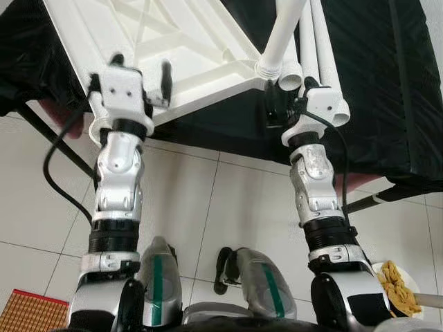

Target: Building children table

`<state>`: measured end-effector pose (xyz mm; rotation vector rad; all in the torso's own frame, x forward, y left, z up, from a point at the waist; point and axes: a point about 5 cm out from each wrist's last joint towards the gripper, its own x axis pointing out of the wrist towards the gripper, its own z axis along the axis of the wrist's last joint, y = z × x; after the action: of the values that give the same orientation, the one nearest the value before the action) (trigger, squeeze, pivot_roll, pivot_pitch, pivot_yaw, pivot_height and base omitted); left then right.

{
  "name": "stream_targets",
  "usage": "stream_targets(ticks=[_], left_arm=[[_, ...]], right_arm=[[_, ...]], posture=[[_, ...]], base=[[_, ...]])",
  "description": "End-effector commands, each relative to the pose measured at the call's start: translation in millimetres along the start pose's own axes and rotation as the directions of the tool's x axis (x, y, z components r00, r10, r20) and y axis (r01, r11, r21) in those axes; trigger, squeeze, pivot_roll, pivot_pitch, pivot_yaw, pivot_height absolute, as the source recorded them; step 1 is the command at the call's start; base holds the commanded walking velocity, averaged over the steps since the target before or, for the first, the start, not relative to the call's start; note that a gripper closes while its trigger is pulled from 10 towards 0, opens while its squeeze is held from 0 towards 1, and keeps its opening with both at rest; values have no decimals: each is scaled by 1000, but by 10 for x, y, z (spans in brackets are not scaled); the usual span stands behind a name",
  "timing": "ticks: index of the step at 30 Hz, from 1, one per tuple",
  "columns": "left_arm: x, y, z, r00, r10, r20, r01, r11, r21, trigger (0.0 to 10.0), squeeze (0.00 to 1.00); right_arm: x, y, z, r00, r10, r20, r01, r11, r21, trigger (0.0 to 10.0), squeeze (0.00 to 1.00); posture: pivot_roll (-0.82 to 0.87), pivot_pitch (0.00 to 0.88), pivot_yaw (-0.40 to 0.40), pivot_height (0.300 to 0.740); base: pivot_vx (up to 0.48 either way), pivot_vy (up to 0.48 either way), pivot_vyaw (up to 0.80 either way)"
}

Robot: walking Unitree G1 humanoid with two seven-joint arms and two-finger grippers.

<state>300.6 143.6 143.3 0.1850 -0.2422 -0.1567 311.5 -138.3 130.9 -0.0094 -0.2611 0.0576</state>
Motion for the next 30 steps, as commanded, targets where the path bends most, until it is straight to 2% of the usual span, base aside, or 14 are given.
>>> stream_targets(ticks=[1,8,11,14,18,22,23,27,30], left_arm=[[-16,-70,-37,999,-49,-24,49,999,13,10000,0],[-63,-129,-73,985,-169,-46,171,984,46,10000,0],[-55,-125,-73,985,-167,-47,169,984,51,10000,0],[-47,-124,-84,986,-157,-51,159,986,43,10000,0],[-63,-125,-112,991,-118,-59,118,993,-6,10000,0],[-98,-118,-155,995,-66,-80,63,997,-38,10000,0],[-123,-108,-188,995,-29,-100,23,998,-60,10000,0],[-146,-113,-211,994,-10,-110,2,997,-73,10000,0],[-150,-101,-209,995,-1,-102,-4,999,-49,10000,0]], right_arm=[[-34,-41,-71,999,-19,-39,19,1000,-4,10000,0],[-27,-50,-83,999,5,-46,-5,1000,-3,10000,0],[-28,-52,-91,999,8,-48,-8,1000,-1,10000,0],[-30,-51,-102,999,10,-49,-10,1000,-1,10000,0],[-36,-41,-102,999,16,-46,-17,1000,-4,10000,0],[-77,-44,-116,999,17,-47,-17,1000,-6,10000,0],[-106,-44,-128,999,18,-50,-19,1000,-6,10000,0],[-137,-46,-145,998,25,-55,-25,1000,-10,10000,0],[-156,-63,-168,998,19,-63,-20,1000,-12,10000,0]], posture=[[92,48,-55,740],[93,44,-55,740],[97,34,-56,740],[96,30,-58,740],[94,25,-57,740],[95,25,-57,740],[95,21,-60,740],[95,19,-62,740],[97,14,-68,740]], base=[[0,0,0],[0,0,0],[0,0,0],[0,0,0],[0,0,0],[0,0,0],[0,0,0],[0,0,0],[0,0,0]])
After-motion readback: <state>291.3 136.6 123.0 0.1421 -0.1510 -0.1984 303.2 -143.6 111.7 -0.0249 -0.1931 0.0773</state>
